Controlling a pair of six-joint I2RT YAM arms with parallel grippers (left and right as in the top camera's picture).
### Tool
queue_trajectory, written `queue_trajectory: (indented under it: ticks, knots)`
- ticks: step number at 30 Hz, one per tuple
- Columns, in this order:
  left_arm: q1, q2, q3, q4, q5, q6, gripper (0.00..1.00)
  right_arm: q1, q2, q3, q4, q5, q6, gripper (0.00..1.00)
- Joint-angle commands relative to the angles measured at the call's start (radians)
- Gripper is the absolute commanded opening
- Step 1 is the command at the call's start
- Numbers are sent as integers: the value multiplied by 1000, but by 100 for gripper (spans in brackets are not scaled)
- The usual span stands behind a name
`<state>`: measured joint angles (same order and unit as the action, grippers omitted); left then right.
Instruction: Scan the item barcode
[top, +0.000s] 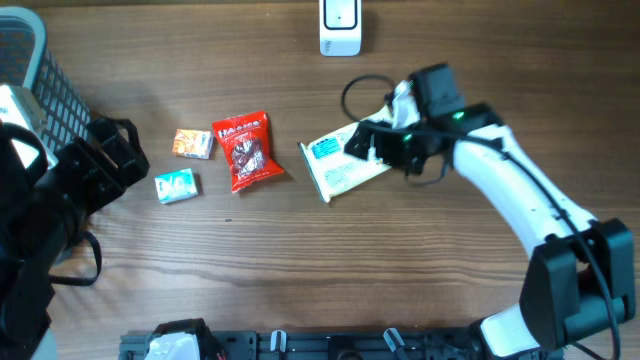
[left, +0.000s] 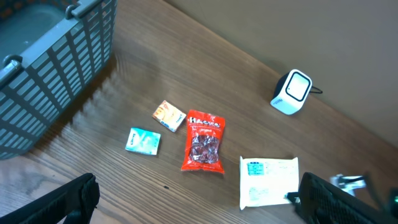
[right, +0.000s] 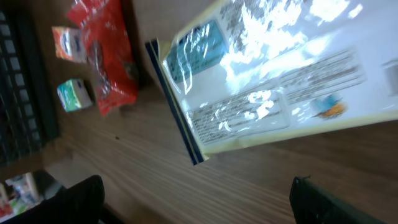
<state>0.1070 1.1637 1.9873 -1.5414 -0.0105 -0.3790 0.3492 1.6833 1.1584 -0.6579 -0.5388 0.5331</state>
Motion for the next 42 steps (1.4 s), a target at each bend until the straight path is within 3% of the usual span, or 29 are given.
queue_trajectory:
  ticks: [1,6,10,20,31,34,42]
  knots:
    - [5,-3,7,2,-10,2,100,67,15,-101,108,-46,310,98]
    - [5,-3,7,2,-10,2,100,139,15,-249,400,5,626,97]
    - [5,-3,7,2,-10,2,100,153,15,-301,450,103,761,98]
    - [5,-3,7,2,-10,2,100,153,27,-341,529,274,840,100]
    - [5,-3,7,2,-10,2,100,153,158,-341,603,249,859,99]
    - [5,-3,7,2,-10,2,100,153,170,-341,609,274,853,90]
    - [5,-3,7,2,-10,2,100,153,171,-341,612,344,781,33]
